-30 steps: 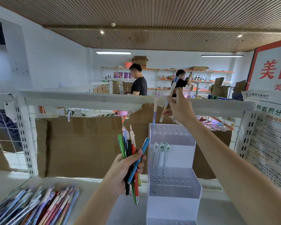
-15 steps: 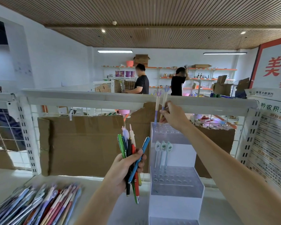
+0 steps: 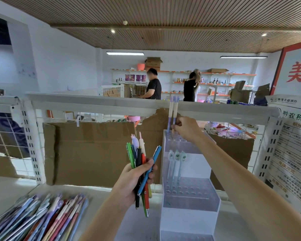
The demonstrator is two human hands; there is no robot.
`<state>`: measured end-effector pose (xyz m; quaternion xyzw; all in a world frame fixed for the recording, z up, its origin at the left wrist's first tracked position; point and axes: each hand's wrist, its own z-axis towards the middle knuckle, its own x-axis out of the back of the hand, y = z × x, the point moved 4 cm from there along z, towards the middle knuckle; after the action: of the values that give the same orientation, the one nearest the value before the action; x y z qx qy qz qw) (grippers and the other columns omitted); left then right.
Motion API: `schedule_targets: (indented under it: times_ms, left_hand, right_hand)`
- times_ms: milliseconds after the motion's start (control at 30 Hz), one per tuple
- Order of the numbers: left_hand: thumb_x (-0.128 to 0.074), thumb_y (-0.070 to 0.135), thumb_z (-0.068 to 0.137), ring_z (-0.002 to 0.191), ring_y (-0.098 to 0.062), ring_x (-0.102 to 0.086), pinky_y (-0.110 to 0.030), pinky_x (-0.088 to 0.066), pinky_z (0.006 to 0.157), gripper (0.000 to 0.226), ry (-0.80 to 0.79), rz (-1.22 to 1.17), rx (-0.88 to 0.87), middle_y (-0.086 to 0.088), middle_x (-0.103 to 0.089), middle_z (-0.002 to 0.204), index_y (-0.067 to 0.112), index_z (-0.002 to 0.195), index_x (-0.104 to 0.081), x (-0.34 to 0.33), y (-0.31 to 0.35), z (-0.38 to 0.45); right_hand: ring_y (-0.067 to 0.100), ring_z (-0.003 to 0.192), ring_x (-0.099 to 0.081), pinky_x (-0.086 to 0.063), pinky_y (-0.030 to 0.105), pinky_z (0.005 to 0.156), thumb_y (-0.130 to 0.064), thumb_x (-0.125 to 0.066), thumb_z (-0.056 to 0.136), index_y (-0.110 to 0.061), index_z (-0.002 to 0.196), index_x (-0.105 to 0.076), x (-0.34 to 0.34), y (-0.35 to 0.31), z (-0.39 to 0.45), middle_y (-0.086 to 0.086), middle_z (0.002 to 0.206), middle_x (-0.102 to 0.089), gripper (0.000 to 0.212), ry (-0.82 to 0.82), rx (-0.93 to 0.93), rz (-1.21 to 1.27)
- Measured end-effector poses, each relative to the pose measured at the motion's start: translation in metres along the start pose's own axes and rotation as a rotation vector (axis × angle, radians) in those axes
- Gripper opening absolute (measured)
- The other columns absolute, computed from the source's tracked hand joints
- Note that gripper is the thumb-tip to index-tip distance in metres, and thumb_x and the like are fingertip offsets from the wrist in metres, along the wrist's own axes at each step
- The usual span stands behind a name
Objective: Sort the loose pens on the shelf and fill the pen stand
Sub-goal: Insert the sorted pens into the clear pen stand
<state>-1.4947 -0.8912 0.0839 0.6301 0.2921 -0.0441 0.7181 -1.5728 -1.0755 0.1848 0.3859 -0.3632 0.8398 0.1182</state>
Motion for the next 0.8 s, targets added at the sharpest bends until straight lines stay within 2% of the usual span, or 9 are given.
schedule_targets:
  times_ms: [167, 400, 467, 567, 633, 667, 733, 800]
  left_hand:
    - [-0.064, 0.011, 0.076, 0.055, -0.013, -0.051, -0.021, -0.046, 0.048, 0.013, -0.008, 0.004, 0.000, -0.009, -0.060, 0.070, 0.003, 0.086, -0.060, 0.000, 0.002, -0.001]
    - [-0.063, 0.010, 0.079, 0.055, -0.013, -0.051, -0.021, -0.045, 0.049, 0.010, -0.017, 0.004, -0.002, -0.009, -0.060, 0.071, 0.003, 0.086, -0.061, -0.001, 0.001, -0.002]
    - [-0.062, 0.010, 0.081, 0.055, -0.012, -0.051, -0.021, -0.045, 0.049, 0.009, -0.017, 0.009, -0.002, -0.008, -0.060, 0.071, 0.003, 0.086, -0.062, -0.002, 0.001, -0.002]
    - [-0.063, 0.010, 0.079, 0.055, -0.013, -0.051, -0.020, -0.045, 0.049, 0.009, -0.021, 0.008, -0.003, -0.008, -0.060, 0.070, 0.004, 0.085, -0.061, -0.004, 0.000, -0.002]
    - [-0.063, 0.010, 0.080, 0.054, -0.012, -0.051, -0.020, -0.045, 0.048, 0.009, -0.023, 0.006, -0.006, -0.008, -0.060, 0.070, 0.003, 0.085, -0.061, -0.006, -0.001, -0.002]
    - [-0.063, 0.010, 0.079, 0.053, -0.012, -0.051, -0.020, -0.044, 0.048, 0.010, -0.026, 0.005, -0.009, -0.008, -0.060, 0.070, 0.002, 0.085, -0.061, -0.008, -0.002, -0.002]
    - [-0.063, 0.010, 0.077, 0.053, -0.012, -0.051, -0.020, -0.044, 0.047, 0.011, -0.044, 0.005, -0.011, -0.008, -0.060, 0.070, 0.001, 0.084, -0.062, -0.011, -0.003, -0.002]
    - [-0.063, 0.009, 0.077, 0.053, -0.013, -0.051, -0.020, -0.044, 0.048, 0.012, -0.068, 0.014, -0.010, -0.009, -0.059, 0.069, 0.000, 0.085, -0.061, -0.015, -0.003, -0.002]
  right_hand:
    - [0.018, 0.079, -0.052, -0.031, 0.012, 0.054, -0.011, -0.057, 0.090, -0.001, 0.100, -0.064, -0.001, 0.002, 0.001, 0.015, 0.097, -0.064, 0.015, -0.020, -0.041, -0.025]
    - [0.014, 0.072, -0.052, -0.033, 0.013, 0.055, -0.011, -0.060, 0.088, 0.000, 0.097, -0.066, 0.002, 0.001, -0.005, 0.014, 0.095, -0.066, 0.016, -0.012, -0.042, -0.027]
    - [0.017, 0.079, -0.056, -0.037, 0.019, 0.059, -0.013, -0.061, 0.087, -0.002, 0.098, -0.066, 0.005, 0.002, -0.007, 0.012, 0.096, -0.067, 0.016, 0.002, -0.040, -0.020]
    - [0.018, 0.085, -0.058, -0.037, 0.021, 0.069, -0.013, -0.060, 0.088, -0.006, 0.096, -0.062, 0.012, 0.000, -0.015, 0.005, 0.090, -0.063, 0.011, 0.117, -0.023, 0.025]
    - [0.012, 0.076, -0.053, -0.036, 0.018, 0.061, -0.012, -0.058, 0.089, -0.010, 0.089, -0.059, 0.016, -0.009, -0.026, 0.000, 0.083, -0.059, 0.002, 0.227, 0.027, 0.067]
    - [0.010, 0.072, -0.052, -0.036, 0.016, 0.057, -0.013, -0.058, 0.090, -0.011, 0.086, -0.060, 0.016, -0.015, -0.032, -0.002, 0.079, -0.059, 0.004, 0.232, 0.062, 0.085]
    - [0.007, 0.066, -0.053, -0.038, 0.010, 0.057, -0.019, -0.060, 0.090, -0.008, 0.086, -0.067, 0.008, -0.031, -0.042, -0.005, 0.072, -0.059, 0.013, 0.054, 0.126, 0.105]
    - [0.008, 0.067, -0.054, -0.041, 0.016, 0.063, -0.028, -0.060, 0.090, -0.006, 0.089, -0.071, -0.008, -0.045, -0.051, -0.004, 0.072, -0.061, 0.025, -0.243, 0.138, 0.071]
